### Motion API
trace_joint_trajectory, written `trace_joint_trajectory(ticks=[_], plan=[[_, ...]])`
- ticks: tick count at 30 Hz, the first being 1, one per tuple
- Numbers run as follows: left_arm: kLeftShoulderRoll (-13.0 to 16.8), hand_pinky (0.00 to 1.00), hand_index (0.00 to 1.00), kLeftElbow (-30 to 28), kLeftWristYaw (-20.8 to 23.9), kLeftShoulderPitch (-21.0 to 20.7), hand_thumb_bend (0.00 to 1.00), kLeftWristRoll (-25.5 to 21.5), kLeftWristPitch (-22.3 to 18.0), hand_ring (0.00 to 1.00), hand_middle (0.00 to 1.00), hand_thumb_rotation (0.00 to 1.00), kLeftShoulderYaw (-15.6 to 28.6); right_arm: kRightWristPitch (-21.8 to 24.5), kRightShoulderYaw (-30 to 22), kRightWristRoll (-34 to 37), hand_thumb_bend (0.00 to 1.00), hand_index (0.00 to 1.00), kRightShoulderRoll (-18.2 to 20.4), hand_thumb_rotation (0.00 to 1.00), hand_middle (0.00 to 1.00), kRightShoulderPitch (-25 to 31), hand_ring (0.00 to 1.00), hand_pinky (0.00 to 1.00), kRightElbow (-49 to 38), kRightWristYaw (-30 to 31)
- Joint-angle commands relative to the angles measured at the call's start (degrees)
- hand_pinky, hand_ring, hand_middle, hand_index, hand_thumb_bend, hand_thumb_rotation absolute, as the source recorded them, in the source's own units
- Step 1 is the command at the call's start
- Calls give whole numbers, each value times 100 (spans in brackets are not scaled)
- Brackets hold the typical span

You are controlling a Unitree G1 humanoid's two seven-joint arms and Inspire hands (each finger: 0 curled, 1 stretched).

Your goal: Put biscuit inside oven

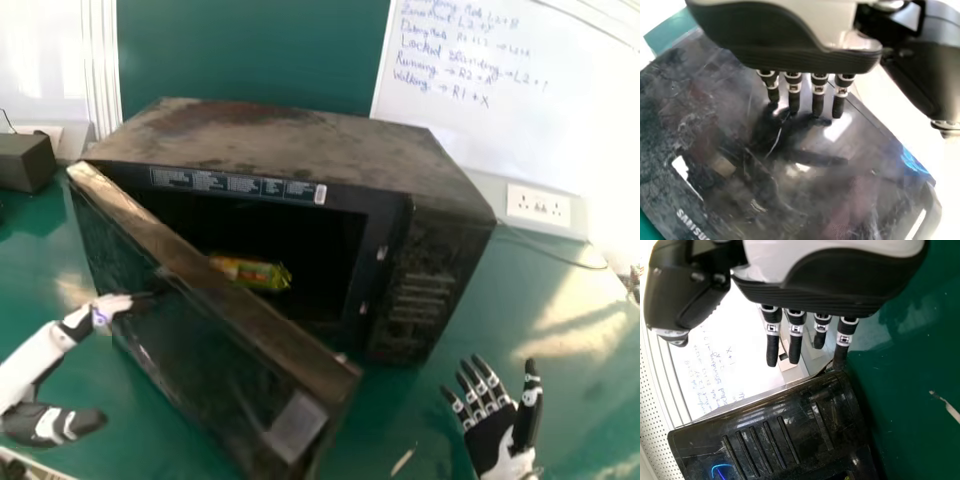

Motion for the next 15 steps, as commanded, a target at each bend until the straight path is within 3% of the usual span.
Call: trace_joint_trajectory(ticks=[1, 8, 15], plan=[[-52, 100, 96, 113, 72, -224, 70, 233, -69, 100, 100, 86, -139, 34, -8, 6, 88, 80, 44, 98, 87, -13, 84, 71, -40, -3], [59, 100, 96, 30, 5, -520, 70, 350, 425, 100, 99, 86, -465, 39, 15, -47, 85, 82, 36, 97, 90, 11, 87, 74, -71, 2], [181, 100, 95, 290, -113, -1005, 69, 432, 520, 100, 99, 87, -787, 35, 12, -42, 87, 83, 62, 98, 89, 27, 87, 80, -67, 19]])
